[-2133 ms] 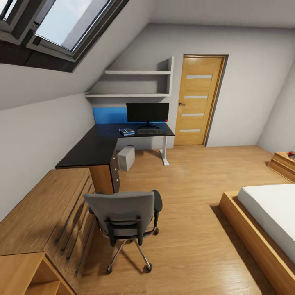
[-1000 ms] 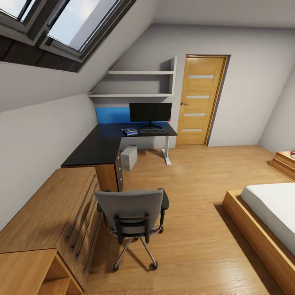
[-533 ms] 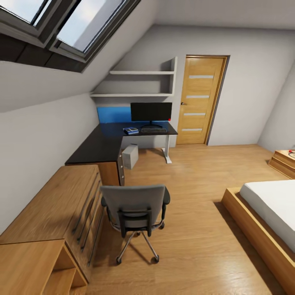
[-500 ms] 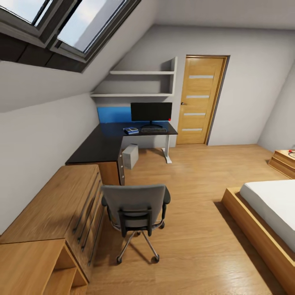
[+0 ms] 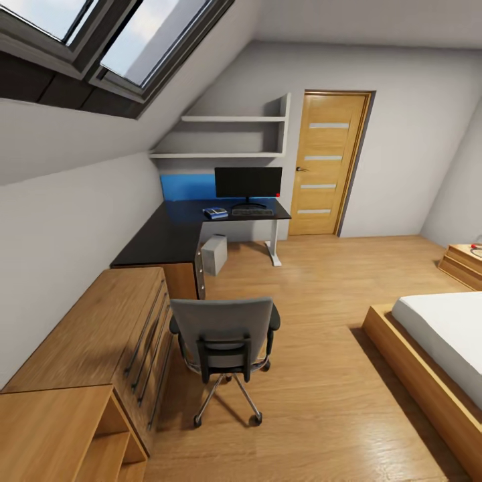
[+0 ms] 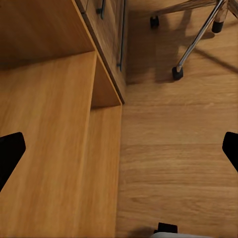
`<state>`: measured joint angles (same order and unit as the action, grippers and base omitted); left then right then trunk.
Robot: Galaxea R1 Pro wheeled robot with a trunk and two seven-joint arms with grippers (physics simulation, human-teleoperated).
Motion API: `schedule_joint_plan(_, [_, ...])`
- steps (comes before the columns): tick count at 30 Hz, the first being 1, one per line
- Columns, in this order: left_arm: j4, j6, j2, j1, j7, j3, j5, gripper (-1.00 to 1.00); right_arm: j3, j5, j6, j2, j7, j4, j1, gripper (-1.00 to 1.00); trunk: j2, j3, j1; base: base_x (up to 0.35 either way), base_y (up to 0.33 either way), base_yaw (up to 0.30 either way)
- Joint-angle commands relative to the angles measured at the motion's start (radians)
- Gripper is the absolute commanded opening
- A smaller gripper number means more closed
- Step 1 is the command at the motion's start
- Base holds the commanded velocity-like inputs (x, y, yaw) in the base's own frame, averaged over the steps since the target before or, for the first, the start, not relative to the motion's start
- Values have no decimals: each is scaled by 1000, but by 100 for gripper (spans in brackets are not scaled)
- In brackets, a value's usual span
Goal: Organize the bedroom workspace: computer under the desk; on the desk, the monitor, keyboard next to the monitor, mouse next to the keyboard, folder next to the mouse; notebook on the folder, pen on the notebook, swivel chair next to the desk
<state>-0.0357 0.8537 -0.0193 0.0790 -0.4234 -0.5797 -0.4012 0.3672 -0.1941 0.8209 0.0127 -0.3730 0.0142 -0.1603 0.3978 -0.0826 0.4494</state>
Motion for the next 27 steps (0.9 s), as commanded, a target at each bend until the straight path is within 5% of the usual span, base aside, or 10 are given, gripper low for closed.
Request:
schedule_joint_plan(1, [0,2,0,1,-6,-9,-4,100,2,-10,0,0,-10,0,-1,100,2,-2,1,-5,3,0])
schedule_joint_plan(27, [-2,2,-12,1,2,-12,-3,100,2,-10,0,0,-10,0,-1,100,2,-7,1,-1,0,185])
